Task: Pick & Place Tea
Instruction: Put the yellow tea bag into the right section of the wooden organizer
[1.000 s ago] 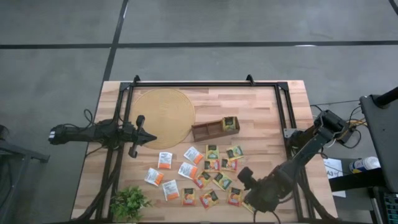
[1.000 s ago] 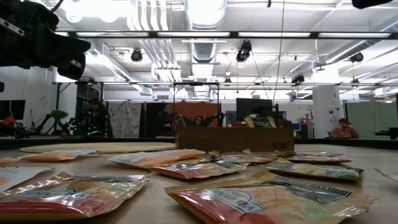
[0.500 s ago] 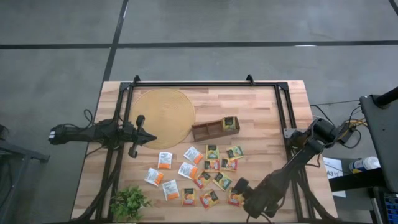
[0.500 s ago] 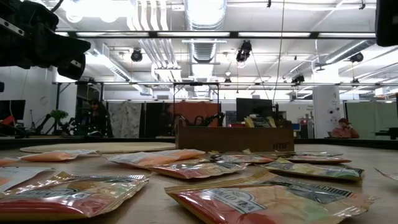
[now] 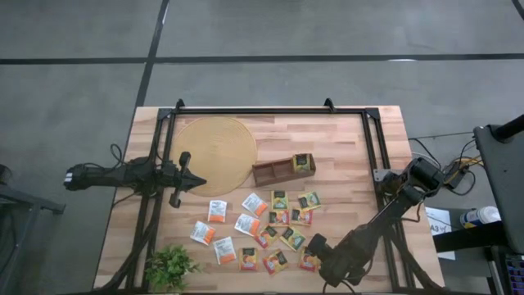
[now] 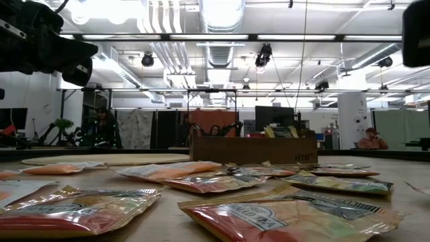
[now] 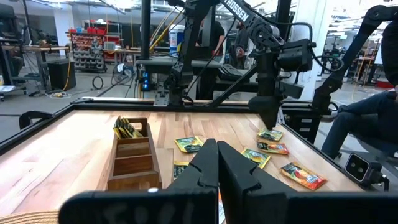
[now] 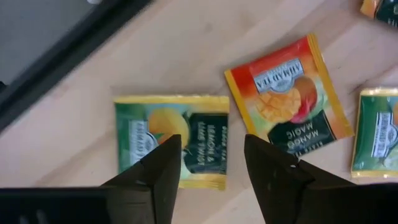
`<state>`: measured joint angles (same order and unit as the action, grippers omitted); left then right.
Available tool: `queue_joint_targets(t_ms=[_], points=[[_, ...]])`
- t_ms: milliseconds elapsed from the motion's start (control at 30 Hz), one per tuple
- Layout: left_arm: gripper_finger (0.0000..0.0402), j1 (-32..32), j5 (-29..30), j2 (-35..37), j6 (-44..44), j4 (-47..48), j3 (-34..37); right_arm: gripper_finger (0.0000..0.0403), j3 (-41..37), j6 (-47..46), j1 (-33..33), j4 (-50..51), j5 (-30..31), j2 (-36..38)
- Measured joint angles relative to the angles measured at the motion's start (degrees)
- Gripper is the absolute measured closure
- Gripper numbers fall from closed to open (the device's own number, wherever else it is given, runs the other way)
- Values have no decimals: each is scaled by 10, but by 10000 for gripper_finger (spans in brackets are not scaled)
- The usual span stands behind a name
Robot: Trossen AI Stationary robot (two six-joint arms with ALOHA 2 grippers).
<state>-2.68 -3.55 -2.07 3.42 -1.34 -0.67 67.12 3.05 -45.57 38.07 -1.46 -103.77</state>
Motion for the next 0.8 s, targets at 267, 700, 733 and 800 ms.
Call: queue_joint_targets(t_ms=[267, 700, 733, 800], points=[[401, 0, 0, 0, 0, 0, 0, 227, -18, 1, 8, -19, -13, 0], [401, 0, 0, 0, 0, 0, 0, 229, -36, 11, 14, -46, -35, 0], [401, 0, 0, 0, 0, 0, 0, 229, -38, 13, 15, -46, -35, 0], [401, 0, 0, 0, 0, 0, 0, 230, -41, 17, 16, -47, -35, 0]])
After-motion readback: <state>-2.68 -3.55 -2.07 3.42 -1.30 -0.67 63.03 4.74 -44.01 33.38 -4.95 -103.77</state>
